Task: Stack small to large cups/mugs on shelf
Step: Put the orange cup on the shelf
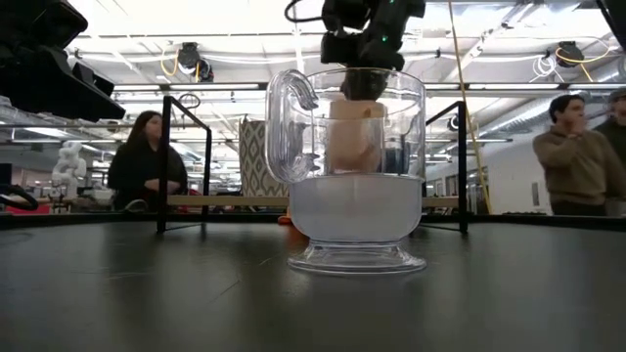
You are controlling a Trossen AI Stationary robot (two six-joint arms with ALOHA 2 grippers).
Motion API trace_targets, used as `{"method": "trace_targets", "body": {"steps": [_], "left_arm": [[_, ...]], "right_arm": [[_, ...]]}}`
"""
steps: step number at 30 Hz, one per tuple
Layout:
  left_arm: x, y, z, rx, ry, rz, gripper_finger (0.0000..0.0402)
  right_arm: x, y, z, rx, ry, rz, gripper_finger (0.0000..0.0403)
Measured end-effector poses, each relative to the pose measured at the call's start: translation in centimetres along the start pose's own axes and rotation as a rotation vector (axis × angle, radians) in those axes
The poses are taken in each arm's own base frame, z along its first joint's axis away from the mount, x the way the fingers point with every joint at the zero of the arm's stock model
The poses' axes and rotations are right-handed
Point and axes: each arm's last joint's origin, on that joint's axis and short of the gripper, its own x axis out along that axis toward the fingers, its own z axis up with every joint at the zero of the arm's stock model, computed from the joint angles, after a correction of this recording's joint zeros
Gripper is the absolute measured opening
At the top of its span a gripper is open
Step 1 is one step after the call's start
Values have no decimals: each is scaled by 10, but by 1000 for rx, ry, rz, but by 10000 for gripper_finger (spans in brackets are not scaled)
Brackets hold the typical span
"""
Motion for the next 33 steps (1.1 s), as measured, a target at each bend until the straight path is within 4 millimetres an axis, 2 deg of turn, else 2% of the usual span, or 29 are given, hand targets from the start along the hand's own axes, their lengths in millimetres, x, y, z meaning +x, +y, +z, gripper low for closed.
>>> {"method": "trace_targets", "body": {"steps": [8,21,33], "left_arm": [[0,0,0,1,0,0,24],[0,0,0,0,-2,0,24],[0,0,0,-1,-2,0,24]], "right_arm": [[5,-13,-2,42,-31,36,1],[19,-18,-4,23,0,64,2],[20,-18,-6,15,14,71,3]]}}
